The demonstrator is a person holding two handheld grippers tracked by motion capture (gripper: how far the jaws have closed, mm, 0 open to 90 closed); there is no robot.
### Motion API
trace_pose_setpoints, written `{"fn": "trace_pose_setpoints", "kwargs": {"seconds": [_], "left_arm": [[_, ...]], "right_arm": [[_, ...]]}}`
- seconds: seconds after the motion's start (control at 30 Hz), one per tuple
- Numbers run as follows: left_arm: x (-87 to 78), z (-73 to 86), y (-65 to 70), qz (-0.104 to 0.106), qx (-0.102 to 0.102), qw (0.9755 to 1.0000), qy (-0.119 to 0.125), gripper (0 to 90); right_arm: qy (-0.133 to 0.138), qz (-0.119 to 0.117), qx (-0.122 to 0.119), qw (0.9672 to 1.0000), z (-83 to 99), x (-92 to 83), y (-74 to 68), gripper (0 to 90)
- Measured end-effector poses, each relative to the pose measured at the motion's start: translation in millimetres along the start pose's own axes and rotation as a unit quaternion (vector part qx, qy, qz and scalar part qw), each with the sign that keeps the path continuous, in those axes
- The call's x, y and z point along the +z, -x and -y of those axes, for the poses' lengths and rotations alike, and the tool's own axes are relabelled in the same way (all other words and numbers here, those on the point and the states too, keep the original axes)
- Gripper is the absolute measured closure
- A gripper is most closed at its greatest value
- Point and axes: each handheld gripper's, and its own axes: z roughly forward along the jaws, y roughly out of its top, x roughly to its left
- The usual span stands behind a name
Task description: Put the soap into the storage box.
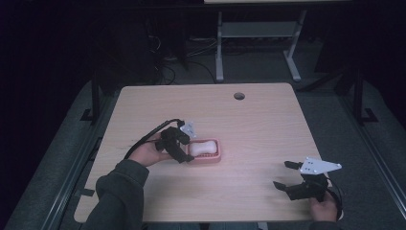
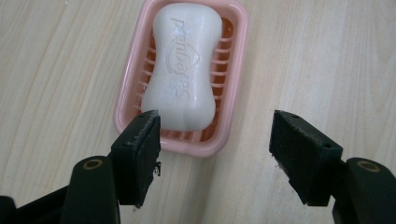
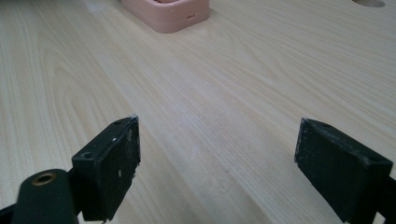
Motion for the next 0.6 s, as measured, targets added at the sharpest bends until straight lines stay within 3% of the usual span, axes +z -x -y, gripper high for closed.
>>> {"fn": "trace_pose_setpoints", "kwargs": {"seconds": [0.6], "left_arm": [[-4.8,13.4,19.4,0.0,0.007,0.9999,0.008,30.0]], "right_arm": [[-0.002,0.002,-0.001,1.0,-0.7,-0.1,-1.2,13.5]]}}
